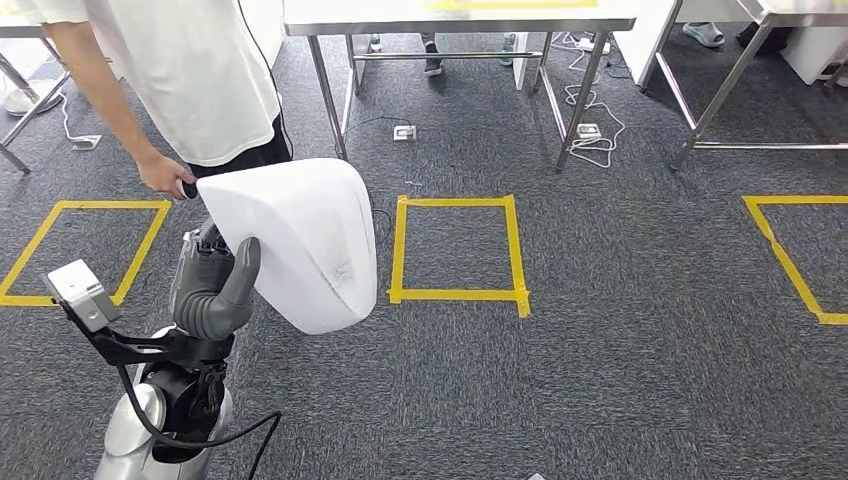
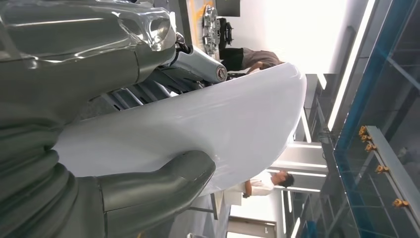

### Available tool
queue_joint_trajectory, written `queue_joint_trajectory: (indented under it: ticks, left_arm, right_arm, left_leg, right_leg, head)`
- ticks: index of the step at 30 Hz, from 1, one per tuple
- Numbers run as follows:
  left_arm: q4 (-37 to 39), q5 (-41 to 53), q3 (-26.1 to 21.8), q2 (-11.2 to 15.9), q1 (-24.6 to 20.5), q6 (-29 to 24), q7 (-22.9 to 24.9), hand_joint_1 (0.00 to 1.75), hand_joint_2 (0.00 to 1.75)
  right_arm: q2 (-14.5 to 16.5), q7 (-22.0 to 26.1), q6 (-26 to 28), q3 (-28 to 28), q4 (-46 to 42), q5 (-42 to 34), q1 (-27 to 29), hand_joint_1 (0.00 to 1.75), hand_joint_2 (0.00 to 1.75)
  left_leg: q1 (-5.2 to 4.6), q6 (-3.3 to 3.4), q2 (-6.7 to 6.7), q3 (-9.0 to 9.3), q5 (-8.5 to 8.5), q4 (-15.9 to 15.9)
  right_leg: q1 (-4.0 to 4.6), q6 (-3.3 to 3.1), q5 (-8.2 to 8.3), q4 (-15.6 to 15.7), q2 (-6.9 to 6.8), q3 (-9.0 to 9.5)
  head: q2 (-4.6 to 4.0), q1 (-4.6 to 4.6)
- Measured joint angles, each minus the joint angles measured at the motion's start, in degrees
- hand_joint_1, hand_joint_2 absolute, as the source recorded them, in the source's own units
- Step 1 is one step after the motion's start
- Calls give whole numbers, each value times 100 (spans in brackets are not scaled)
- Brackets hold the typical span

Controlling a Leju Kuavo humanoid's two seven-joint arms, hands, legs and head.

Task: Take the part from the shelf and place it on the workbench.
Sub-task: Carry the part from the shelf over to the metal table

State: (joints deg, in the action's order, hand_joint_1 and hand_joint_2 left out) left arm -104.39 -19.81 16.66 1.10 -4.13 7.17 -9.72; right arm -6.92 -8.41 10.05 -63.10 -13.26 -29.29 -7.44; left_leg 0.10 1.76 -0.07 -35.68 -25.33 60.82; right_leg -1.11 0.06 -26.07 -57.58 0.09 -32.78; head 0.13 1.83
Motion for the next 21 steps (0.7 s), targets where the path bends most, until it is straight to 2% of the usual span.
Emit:
queue_joint_trajectory:
  ticks: [1, 3, 5, 6, 7, 9, 10, 11, 12, 14, 15, 16, 17, 18, 20, 21]
  left_arm:
    - [0, -2, 0, -1, -4, 3, 1, 175, 175]
    - [0, -5, -2, 0, -9, 6, 1, 175, 175]
    - [-2, -7, -3, -2, -8, 9, 1, 175, 175]
    - [-3, -10, -3, -6, -14, 13, 0, 175, 175]
    - [-2, -14, -3, -10, -17, 13, 1, 175, 175]
    - [10, -31, -4, -15, -26, 1, 17, 175, 175]
    - [21, -42, -4, -15, -24, -11, 32, 175, 175]
    - [34, -51, -4, -14, -24, -22, 46, 175, 175]
    - [46, -59, -4, -14, -27, -33, 57, 175, 175]
    - [66, -69, -3, -11, -43, -51, 66, 175, 175]
    - [72, -76, -3, -9, -57, -61, 66, 175, 175]
    - [75, -81, -3, -6, -68, -71, 66, 175, 175]
    - [77, -87, -2, -2, -76, -80, 66, 175, 175]
    - [77, -93, 0, 2, -78, -91, 65, 175, 175]
    - [77, -100, 1, 16, -79, -111, 62, 175, 175]
    - [77, -102, -1, 27, -80, -118, 60, 175, 175]
  right_arm:
    - [10, -4, 4, 10, -5, 6, 1, 0, 175]
    - [17, -17, 14, 37, -18, 27, 6, 0, 175]
    - [20, -29, 31, 74, -33, 61, 8, 0, 175]
    - [20, -35, 41, 92, -42, 82, 7, 0, 175]
    - [15, -46, 50, 109, -48, 104, 8, 0, 175]
    - [2, -75, 60, 128, -56, 144, 19, 0, 175]
    - [-6, -92, 62, 134, -57, 166, 28, 0, 175]
    - [-15, -103, 61, 138, -60, 191, 36, 0, 175]
    - [-23, -111, 60, 144, -63, 216, 41, 0, 175]
    - [-34, -119, 56, 176, -77, 259, 33, 0, 175]
    - [-36, -122, 51, 198, -87, 284, 27, 0, 175]
    - [-36, -126, 43, 218, -96, 312, 23, 0, 175]
    - [-36, -130, 32, 234, -105, 346, 23, 0, 175]
    - [-38, -133, 22, 247, -113, 380, 26, 0, 175]
    - [-35, -141, 5, 273, -132, 440, 32, 0, 175]
    - [-35, -148, 1, 290, -141, 467, 33, 0, 175]
  left_leg:
    - [-26, 42, 9, 94, 46, -196]
    - [-64, 79, 16, 119, 39, -286]
    - [-40, 114, 9, 190, 92, -406]
    - [-25, 138, 10, 231, 125, -472]
    - [-12, 155, 12, 265, 150, -522]
    - [-29, 178, 2, 267, 156, -530]
    - [-34, 178, -9, 263, 151, -525]
    - [-35, 172, -20, 260, 144, -515]
    - [-31, 158, -31, 258, 131, -497]
    - [-21, 102, -44, 242, 76, -413]
    - [-27, 63, -48, 219, 34, -351]
    - [-34, 28, -49, 198, -2, -299]
    - [-39, -2, -49, 180, -27, -266]
    - [-35, -27, -49, 173, -40, -255]
    - [-7, -79, -39, 159, -82, -203]
    - [7, -114, -34, 109, -163, -77]
  right_leg:
    - [4, 17, -7, 2, -1, -2]
    - [-1, 70, -10, 23, -11, -5]
    - [-3, 113, -41, -26, -22, -26]
    - [3, 112, -115, -169, -21, -96]
    - [3, 94, -237, -446, -20, -235]
    - [-7, 67, -516, -1191, -15, -623]
    - [-16, 82, -587, -1473, -15, -779]
    - [-28, 124, -564, -1537, -16, -835]
    - [-43, 183, -464, -1395, -16, -786]
    - [-78, 300, -156, -653, -19, -449]
    - [-83, 305, -51, -346, -14, -295]
    - [-80, 278, 7, -147, -9, -193]
    - [-64, 226, 14, -84, -4, -160]
    - [-47, 169, 17, -87, 3, -153]
    - [-58, 95, 19, -81, 5, -141]
    - [-72, 59, 18, -76, 6, -127]
  head:
    - [0, -2]
    - [0, -2]
    - [0, -7]
    - [0, -11]
    - [0, -14]
    - [0, -16]
    - [0, -15]
    - [0, -15]
    - [0, -17]
    - [0, -18]
    - [0, -16]
    - [0, -13]
    - [0, -10]
    - [0, -7]
    - [0, -4]
    - [0, 4]
